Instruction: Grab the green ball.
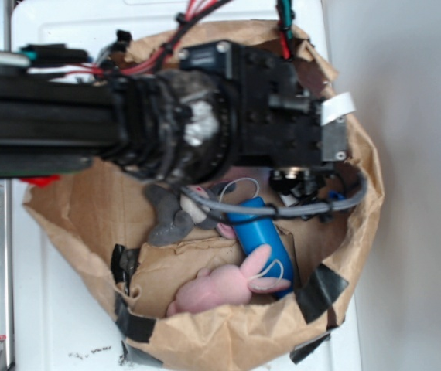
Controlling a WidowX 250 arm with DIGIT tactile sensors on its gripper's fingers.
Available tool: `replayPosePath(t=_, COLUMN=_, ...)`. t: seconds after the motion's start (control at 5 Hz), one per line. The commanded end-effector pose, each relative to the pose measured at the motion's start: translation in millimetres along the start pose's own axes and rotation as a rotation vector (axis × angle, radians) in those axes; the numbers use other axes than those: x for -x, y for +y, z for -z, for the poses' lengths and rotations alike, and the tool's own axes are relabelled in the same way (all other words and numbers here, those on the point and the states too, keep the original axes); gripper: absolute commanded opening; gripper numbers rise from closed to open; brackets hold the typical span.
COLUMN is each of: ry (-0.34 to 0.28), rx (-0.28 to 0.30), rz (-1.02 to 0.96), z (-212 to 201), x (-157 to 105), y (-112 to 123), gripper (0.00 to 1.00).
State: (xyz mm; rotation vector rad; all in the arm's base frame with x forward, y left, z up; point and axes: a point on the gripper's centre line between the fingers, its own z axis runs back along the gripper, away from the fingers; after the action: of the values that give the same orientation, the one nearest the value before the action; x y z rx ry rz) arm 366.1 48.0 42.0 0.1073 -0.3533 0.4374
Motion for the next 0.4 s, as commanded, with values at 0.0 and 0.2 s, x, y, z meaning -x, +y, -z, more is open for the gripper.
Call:
replayPosePath(t=0.0, ry=-0.051, rx=0.034, rz=-0.002, z=-11.1, x=-25.2, y=-9.8, gripper=0.0)
replayPosePath(t=0.2, ry=-0.078, rx=0.048, rz=0.035, z=-19.1, x=-18.6, y=-8.2, gripper=0.0)
